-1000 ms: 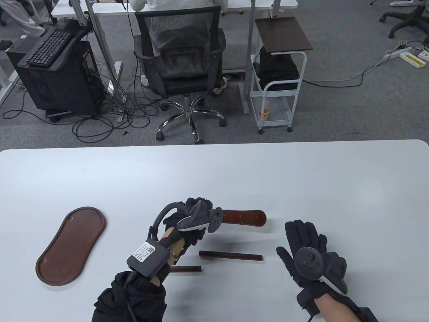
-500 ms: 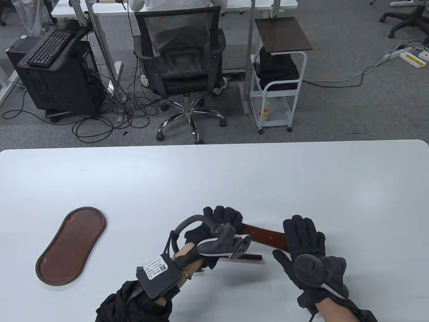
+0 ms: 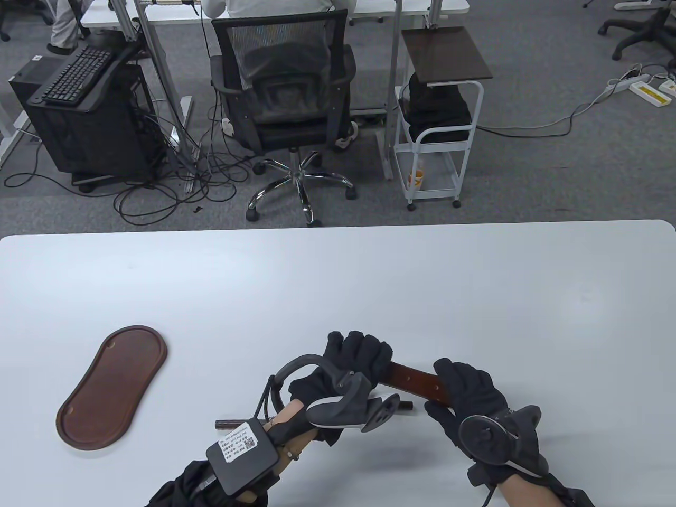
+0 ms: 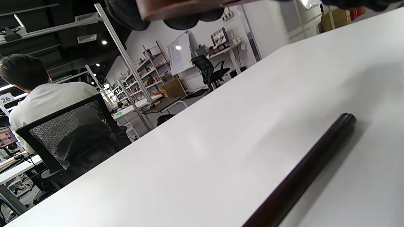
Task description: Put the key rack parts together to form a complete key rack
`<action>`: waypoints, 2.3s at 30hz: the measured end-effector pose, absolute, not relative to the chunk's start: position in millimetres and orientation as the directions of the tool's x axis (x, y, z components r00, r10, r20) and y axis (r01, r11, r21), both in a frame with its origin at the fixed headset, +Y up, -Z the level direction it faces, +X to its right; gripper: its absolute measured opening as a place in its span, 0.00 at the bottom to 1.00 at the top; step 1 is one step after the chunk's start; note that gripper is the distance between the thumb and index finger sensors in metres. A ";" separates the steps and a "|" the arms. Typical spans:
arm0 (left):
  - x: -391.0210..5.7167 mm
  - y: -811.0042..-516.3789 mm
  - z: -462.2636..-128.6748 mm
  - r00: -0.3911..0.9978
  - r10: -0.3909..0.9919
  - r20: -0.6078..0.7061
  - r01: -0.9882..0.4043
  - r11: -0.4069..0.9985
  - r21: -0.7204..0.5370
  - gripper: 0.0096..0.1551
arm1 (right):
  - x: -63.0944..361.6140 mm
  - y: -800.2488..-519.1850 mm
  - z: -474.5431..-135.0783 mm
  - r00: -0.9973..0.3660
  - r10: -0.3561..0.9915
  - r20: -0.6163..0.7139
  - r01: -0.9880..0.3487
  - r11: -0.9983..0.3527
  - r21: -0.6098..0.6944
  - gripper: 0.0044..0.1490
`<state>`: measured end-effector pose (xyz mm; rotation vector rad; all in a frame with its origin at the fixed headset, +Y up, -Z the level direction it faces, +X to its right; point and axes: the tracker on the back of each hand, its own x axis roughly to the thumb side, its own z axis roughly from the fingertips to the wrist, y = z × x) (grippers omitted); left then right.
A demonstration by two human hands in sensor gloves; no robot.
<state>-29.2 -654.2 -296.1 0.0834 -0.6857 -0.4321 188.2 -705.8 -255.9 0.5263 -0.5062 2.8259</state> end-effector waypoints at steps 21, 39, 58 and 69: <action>-168.4 -674.0 -290.4 0.958 0.017 0.287 -0.014 1.000 -0.011 0.45 | 197.9 -714.4 -263.0 -0.863 0.395 0.313 -0.461 -0.871 -0.171 0.42; -233.5 -723.3 -286.6 0.989 0.089 0.118 -0.054 0.962 -0.266 0.43 | 217.0 -727.4 -274.8 -0.743 0.652 0.152 -0.666 -0.743 -0.067 0.38; -252.4 -753.4 -296.0 0.982 -0.160 0.105 0.191 0.840 -0.508 0.44 | 221.4 -731.2 -277.0 -0.640 0.762 0.096 -0.766 -0.642 -0.011 0.38; -254.2 -762.2 -301.8 0.950 -0.301 0.079 0.309 0.885 -0.349 0.29 | 219.3 -731.2 -275.6 -0.644 0.759 0.092 -0.762 -0.647 0.000 0.38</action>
